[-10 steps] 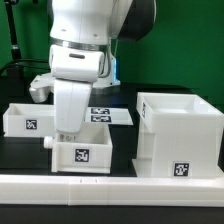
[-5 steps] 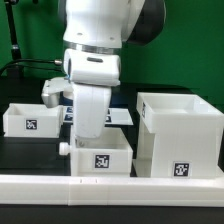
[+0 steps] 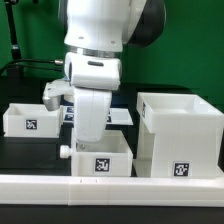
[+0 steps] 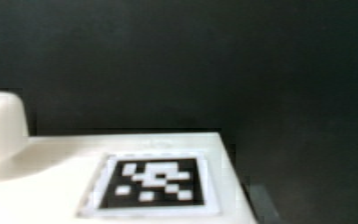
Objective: Assemble drawer
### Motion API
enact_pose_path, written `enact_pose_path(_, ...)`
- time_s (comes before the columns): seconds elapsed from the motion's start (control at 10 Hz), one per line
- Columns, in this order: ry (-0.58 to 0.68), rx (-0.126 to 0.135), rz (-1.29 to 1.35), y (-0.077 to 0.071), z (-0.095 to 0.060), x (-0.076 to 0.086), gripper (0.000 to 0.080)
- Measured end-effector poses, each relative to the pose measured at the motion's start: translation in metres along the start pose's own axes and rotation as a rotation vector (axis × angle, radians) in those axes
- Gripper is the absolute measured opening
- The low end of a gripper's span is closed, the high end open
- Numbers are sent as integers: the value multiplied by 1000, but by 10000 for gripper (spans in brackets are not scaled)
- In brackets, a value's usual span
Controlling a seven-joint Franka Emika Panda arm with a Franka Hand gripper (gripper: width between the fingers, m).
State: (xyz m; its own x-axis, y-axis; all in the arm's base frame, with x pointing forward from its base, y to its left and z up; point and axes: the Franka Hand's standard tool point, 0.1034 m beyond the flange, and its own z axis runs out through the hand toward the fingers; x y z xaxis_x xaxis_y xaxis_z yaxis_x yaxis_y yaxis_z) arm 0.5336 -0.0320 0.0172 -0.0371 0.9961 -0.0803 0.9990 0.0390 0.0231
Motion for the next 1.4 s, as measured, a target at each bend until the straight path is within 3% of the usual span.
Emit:
enact_pose_path(0.9, 17, -1, 102, 10, 4, 31, 42)
enact_pose_path(1.4, 15, -4, 106, 10, 4, 31, 42)
